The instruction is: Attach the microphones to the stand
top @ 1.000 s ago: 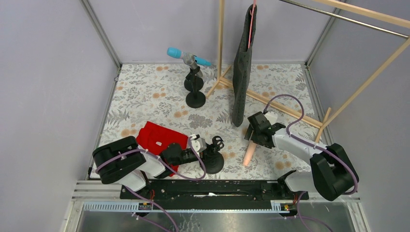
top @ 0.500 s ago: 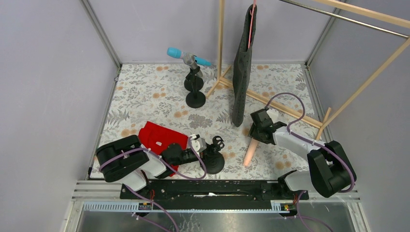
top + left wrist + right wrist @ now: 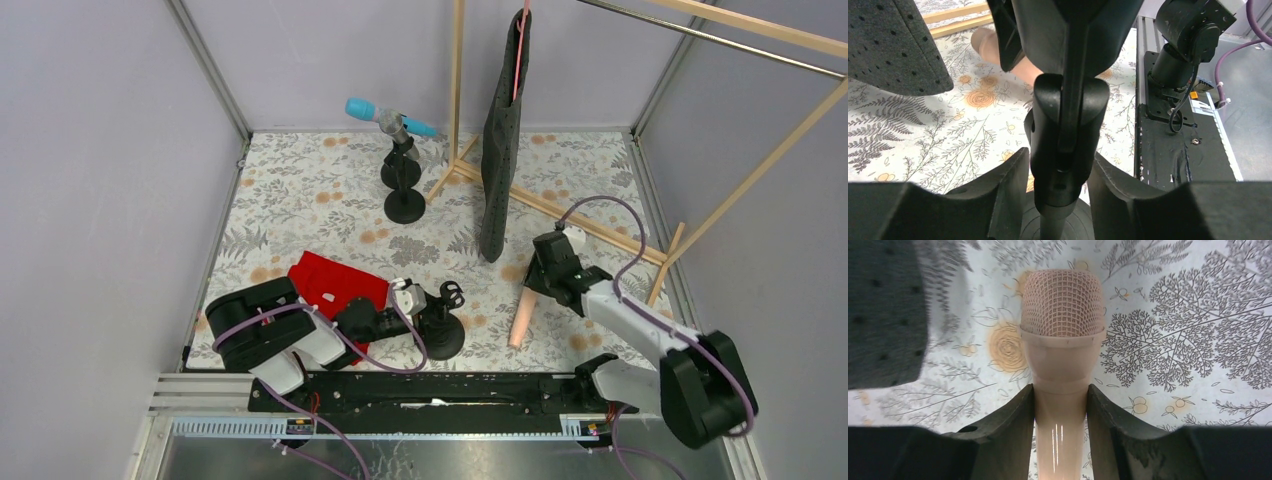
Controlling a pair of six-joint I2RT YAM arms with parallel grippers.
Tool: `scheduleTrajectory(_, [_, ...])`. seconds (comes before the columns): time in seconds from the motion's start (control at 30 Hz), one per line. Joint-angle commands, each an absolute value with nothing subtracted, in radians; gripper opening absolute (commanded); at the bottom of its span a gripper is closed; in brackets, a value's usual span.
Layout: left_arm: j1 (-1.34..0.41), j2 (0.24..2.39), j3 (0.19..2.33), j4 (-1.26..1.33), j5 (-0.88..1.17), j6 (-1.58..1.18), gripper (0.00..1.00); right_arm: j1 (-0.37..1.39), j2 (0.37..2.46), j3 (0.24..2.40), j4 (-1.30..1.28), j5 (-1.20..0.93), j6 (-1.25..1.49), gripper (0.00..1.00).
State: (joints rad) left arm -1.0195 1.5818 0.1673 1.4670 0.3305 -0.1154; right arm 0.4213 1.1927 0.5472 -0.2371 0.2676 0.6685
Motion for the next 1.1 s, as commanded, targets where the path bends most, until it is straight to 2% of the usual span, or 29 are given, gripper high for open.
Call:
scheduleTrajectory(0.0, [-1.022, 1.588, 0.148, 1.589, 0.322, -0.128, 0.52, 0.416, 1.031, 0.512, -0.176, 0.252, 0.604, 0.00])
scheduleTrajectory(0.13, [-1.022, 1.580, 0.139, 1.589, 0.306, -0.124, 0.65, 0.415, 0.901, 0.478, -0.157, 0.234, 0.573, 0.00])
scheduleTrajectory(0.27, [-1.023, 1.549, 0.118, 1.589, 0.272, -0.120, 0.73, 0.415, 0.777, 0.465, -0.158, 0.222, 0.530, 0.00])
scheduleTrajectory(0.3, [-1.023, 1.536, 0.109, 1.589, 0.254, -0.119, 0.81, 0.415, 0.742, 0.462, -0.158, 0.222, 0.518, 0.00])
scheduleTrajectory(0.4, [-1.023, 1.488, 0.084, 1.588, 0.198, -0.114, 0.90, 0.415, 0.622, 0.438, -0.143, 0.226, 0.506, 0.00])
scheduleTrajectory(0.7, [-1.022, 1.302, 0.080, 1.477, 0.141, -0.076, 0.92, 0.416, 0.279, 0.322, 0.090, 0.132, 0.420, 0.00])
scheduleTrajectory(0.87, [-1.024, 1.221, 0.107, 1.363, 0.138, -0.029, 0.91, 0.416, 0.199, 0.297, 0.192, 0.054, 0.333, 0.00])
scheduleTrajectory(1.07, [-1.023, 1.235, 0.139, 1.327, 0.178, -0.006, 0.86, 0.414, 0.149, 0.274, 0.311, -0.040, 0.275, 0.00])
